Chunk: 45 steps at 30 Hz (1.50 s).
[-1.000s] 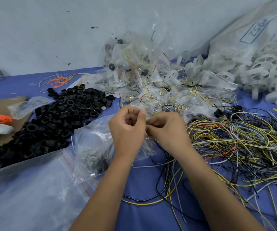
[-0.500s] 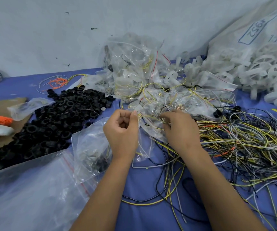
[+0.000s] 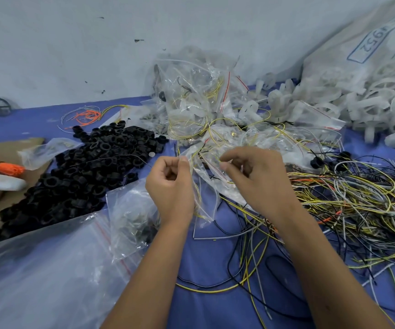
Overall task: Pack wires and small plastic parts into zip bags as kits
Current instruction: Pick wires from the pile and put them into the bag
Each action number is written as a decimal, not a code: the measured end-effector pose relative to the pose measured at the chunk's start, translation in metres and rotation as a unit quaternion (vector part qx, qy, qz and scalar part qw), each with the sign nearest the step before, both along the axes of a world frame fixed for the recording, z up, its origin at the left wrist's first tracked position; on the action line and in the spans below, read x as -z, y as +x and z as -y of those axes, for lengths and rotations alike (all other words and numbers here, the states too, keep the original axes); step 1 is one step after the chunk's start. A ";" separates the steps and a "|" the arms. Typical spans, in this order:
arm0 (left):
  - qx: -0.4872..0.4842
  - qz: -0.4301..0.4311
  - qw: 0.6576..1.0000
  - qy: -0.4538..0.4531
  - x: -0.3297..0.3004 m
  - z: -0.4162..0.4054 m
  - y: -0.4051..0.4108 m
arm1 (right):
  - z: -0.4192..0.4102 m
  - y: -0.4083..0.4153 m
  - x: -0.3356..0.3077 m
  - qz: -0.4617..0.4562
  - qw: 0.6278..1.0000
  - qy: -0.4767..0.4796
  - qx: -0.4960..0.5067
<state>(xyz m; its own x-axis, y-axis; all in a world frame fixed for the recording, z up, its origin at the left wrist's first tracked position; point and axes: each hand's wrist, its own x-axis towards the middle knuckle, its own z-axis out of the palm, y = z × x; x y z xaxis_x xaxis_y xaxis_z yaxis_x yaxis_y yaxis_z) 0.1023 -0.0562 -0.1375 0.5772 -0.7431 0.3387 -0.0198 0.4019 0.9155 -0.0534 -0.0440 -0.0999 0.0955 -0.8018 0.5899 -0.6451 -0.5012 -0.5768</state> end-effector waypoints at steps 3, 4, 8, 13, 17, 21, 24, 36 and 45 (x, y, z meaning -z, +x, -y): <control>0.000 0.010 1.000 0.004 0.001 0.000 -0.001 | 0.001 0.002 0.005 -0.063 0.998 0.029 0.010; -0.001 0.010 1.000 0.001 0.001 0.000 0.000 | 0.002 0.001 0.006 -0.066 0.997 0.029 0.030; -0.012 -0.003 1.000 -0.019 0.000 0.004 0.008 | 0.005 -0.007 0.006 0.074 0.987 0.011 0.144; -0.020 -0.037 0.999 -0.004 0.006 0.009 0.016 | 0.009 -0.015 0.002 0.247 0.946 0.005 0.210; 0.003 -0.047 0.999 0.000 0.008 0.012 0.017 | 0.006 -0.019 0.004 0.198 0.941 0.005 0.275; 0.016 -0.023 1.000 -0.012 0.008 0.007 0.013 | 0.002 -0.012 0.009 0.014 0.959 0.016 0.282; 0.021 0.019 0.999 -0.015 0.004 0.005 0.006 | -0.001 0.011 0.005 0.024 0.995 -0.046 0.086; 0.022 0.230 0.967 -0.110 -0.006 -0.010 -0.017 | -0.009 0.028 0.001 0.432 0.684 0.500 -0.309; 0.044 0.220 0.967 -0.122 -0.008 -0.014 -0.022 | -0.012 0.037 0.008 0.519 0.602 0.526 -0.302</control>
